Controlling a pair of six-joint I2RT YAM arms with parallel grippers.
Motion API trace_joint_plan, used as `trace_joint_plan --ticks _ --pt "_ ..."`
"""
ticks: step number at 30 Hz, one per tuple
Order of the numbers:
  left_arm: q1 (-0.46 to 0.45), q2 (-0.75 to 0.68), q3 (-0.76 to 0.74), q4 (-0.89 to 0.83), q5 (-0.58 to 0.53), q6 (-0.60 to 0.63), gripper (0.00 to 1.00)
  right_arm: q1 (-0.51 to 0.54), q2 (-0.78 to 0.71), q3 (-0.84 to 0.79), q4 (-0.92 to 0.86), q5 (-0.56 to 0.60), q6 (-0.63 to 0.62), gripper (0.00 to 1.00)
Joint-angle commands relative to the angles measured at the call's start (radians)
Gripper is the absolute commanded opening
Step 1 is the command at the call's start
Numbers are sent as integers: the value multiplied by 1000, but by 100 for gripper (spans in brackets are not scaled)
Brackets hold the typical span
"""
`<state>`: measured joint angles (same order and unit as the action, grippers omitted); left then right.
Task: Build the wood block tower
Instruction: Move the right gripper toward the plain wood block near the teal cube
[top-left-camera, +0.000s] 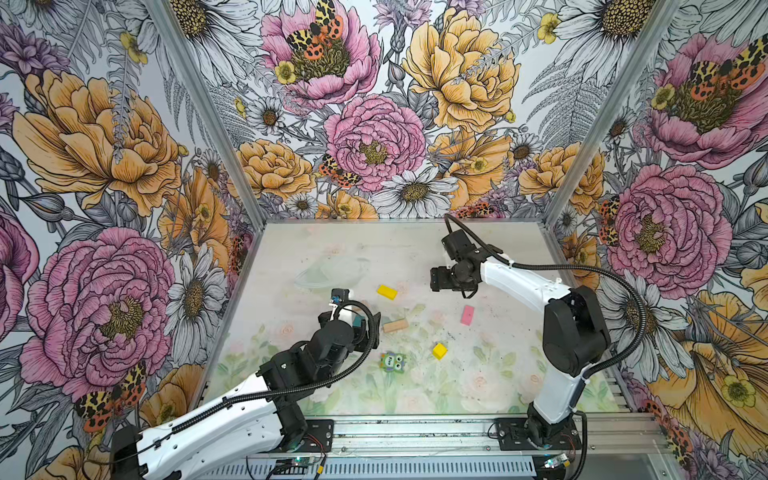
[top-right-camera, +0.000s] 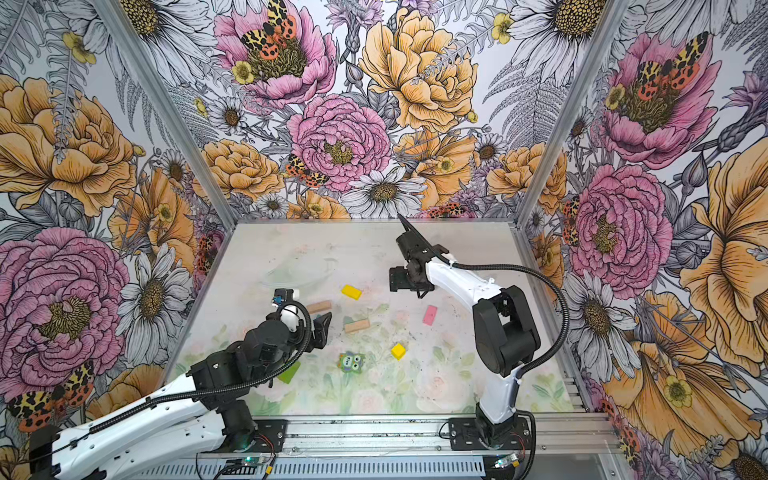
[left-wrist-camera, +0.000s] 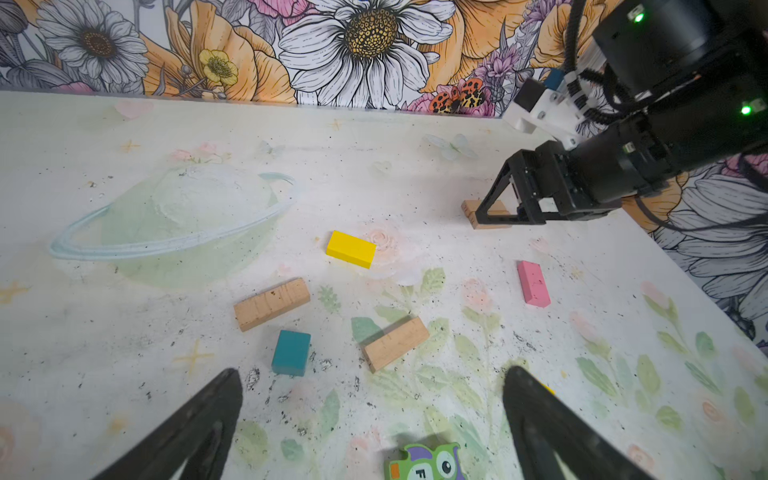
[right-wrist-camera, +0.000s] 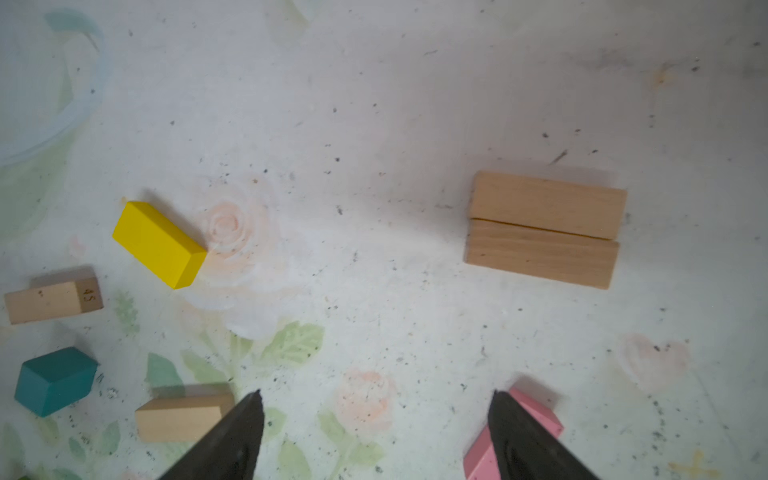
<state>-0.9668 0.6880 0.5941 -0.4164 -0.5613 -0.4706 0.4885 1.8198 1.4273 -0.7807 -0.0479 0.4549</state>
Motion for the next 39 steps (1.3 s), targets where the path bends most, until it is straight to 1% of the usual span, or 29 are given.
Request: trace_joint_plan --ticks 1,5,10,16,22,26,32,33,34,37,39 --pt "8 -87 -38 -86 -28 -86 99 51 3 -22 -15 23 28 87" --pt "9 -197 -80 -144 -43 -157 99 94 22 -15 -14 26 47 87" --pt "10 -301 -111 -166 -50 -180 99 160 47 5 -14 28 63 87" --pt "10 -309 -119 -171 -48 -182 99 234 102 30 -14 23 55 87" --pt "10 -308 -116 -171 -48 -168 99 259 100 31 -15 11 -70 84" --pt "10 -315 -112 -172 -55 -160 99 264 66 22 -15 -29 -168 84" --pt "10 -320 -111 -170 -69 -148 99 298 69 12 -15 1 -335 84" --pt "11 -318 -108 -171 -69 -144 99 298 74 13 -14 -6 -352 84" --pt "13 -317 -104 -170 -71 -139 99 328 79 16 -14 -27 -370 84" --pt "11 -314 -90 -171 -67 -124 99 339 87 24 2 -82 -407 84" --pt "11 -314 -87 -171 -66 -117 99 341 91 23 24 -92 -421 84"
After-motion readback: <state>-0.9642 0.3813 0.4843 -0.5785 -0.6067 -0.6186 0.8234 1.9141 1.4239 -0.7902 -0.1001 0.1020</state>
